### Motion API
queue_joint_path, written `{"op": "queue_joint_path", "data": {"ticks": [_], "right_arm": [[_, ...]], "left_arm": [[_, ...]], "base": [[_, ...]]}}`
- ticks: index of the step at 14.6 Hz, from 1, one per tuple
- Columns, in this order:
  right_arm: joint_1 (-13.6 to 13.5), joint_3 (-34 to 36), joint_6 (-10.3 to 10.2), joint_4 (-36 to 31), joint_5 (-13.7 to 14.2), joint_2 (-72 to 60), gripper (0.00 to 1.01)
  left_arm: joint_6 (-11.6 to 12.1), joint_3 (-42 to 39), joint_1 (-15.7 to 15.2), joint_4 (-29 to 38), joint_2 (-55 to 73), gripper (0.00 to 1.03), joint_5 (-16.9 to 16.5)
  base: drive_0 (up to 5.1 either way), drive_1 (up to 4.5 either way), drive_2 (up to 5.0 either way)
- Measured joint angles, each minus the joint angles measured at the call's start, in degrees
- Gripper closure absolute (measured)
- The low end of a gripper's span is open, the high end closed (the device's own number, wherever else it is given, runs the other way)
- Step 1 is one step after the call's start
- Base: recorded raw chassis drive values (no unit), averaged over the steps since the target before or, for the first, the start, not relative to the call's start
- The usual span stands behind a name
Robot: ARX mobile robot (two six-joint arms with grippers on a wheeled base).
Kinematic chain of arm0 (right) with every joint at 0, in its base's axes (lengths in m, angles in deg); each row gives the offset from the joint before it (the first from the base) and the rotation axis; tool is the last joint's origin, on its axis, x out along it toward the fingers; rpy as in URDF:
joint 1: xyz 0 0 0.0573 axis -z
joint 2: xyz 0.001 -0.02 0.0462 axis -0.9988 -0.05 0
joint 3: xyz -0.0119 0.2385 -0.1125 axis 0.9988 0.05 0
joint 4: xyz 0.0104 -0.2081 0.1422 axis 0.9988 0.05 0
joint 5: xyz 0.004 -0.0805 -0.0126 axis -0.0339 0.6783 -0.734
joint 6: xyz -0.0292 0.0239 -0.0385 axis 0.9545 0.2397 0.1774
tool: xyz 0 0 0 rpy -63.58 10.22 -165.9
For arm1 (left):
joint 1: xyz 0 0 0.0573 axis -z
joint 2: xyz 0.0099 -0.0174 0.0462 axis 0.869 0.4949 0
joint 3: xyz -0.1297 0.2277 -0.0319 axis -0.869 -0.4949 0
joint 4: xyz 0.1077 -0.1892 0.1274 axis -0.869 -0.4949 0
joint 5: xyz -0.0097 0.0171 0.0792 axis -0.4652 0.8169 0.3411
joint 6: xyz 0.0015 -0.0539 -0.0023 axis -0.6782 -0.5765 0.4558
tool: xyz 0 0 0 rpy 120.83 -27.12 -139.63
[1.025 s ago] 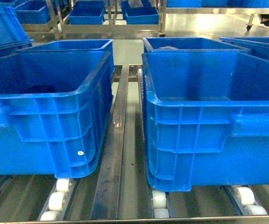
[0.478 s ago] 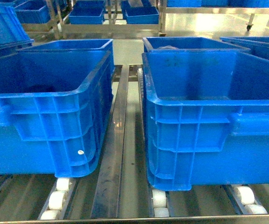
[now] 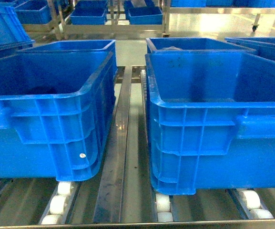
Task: Sort blue parts and orange caps into right shelf containers
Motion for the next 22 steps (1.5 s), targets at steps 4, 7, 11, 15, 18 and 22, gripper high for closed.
{"op": "queue_joint_path", "data": {"ticks": [4,7,11,15,18,22], "right_arm": [[0.0,0.0,0.0,0.0,0.0,0.0,0.48],[0.0,0.0,0.0,0.0,0.0,0.0,0.05],[0.0,0.0,0.0,0.0,0.0,0.0,0.03],[0.0,0.0,0.0,0.0,0.0,0.0,0.03],[0.0,0.0,0.0,0.0,0.0,0.0,0.03],[0.0,0.0,0.0,0.0,0.0,0.0,0.03]], "left_arm": [[0.0,0.0,0.0,0.0,0.0,0.41,0.0],[0.1,0.0,0.0,0.0,0.0,0.03,0.0],[0.2,0.0,0.0,0.0,0.0,0.05,0.0],[0.2,0.0,0.0,0.0,0.0,0.05,0.0],[0.2,0.0,0.0,0.0,0.0,0.05,0.0],[0.2,0.0,0.0,0.0,0.0,0.05,0.0]], "base": [[0.0,0.0,0.0],[0.0,0.0,0.0],[0.0,0.0,0.0],[0.0,0.0,0.0],[0.0,0.0,0.0],[0.0,0.0,0.0]]}}
